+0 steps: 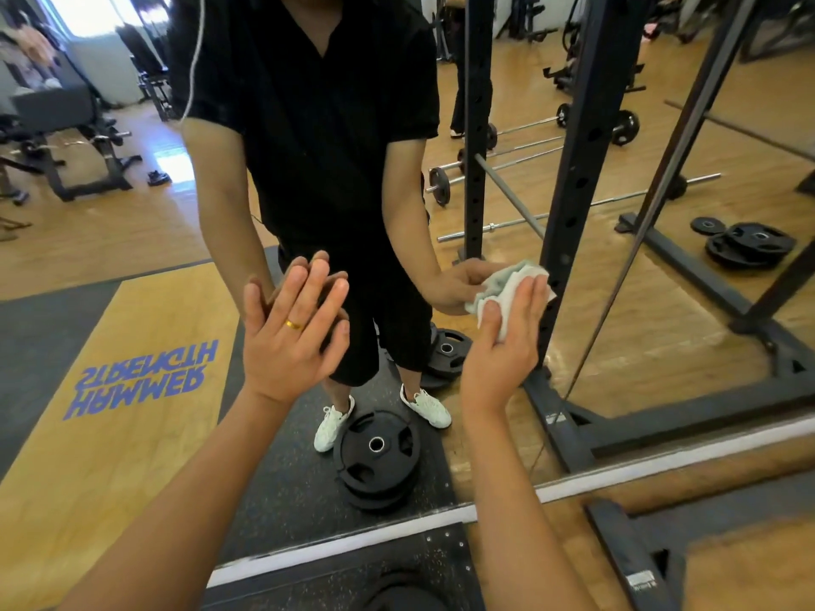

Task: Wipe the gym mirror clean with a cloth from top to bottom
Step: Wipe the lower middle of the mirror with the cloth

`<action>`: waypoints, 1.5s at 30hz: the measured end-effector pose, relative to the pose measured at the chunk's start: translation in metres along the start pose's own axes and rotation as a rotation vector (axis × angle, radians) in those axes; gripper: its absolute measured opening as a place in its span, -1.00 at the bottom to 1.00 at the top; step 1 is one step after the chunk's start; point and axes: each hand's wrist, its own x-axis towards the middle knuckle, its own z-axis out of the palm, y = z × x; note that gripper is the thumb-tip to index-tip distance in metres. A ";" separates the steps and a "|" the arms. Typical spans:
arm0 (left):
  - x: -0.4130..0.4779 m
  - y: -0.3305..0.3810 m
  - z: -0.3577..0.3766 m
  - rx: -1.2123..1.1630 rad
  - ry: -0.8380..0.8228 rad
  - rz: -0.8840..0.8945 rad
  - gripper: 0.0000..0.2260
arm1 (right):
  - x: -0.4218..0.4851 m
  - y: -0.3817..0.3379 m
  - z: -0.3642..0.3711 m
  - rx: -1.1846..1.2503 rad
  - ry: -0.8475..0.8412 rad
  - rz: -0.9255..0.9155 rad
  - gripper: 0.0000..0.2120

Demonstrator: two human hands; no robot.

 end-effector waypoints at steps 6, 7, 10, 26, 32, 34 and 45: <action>-0.002 0.000 0.002 0.010 0.017 0.006 -0.40 | 0.029 -0.007 0.004 0.081 0.181 0.148 -0.54; -0.002 0.000 0.002 0.011 0.019 0.007 -0.40 | 0.023 -0.011 0.009 0.085 0.193 0.153 -0.54; -0.001 0.000 0.002 0.007 0.028 0.005 -0.41 | -0.012 -0.013 0.020 0.039 0.059 0.011 -0.52; -0.002 0.002 0.003 0.011 0.039 0.001 -0.43 | -0.003 0.007 -0.001 -0.036 0.008 -0.081 -0.56; -0.001 0.002 0.002 -0.009 0.036 -0.011 -0.41 | 0.026 0.039 -0.027 -0.195 -0.037 -0.170 -0.55; -0.001 0.002 0.002 0.000 0.033 -0.011 -0.41 | 0.032 0.036 -0.026 -0.175 0.052 -0.031 -0.55; 0.002 0.002 -0.003 -0.051 -0.001 -0.013 -0.42 | -0.037 -0.002 0.016 -0.147 -0.235 -0.412 -0.47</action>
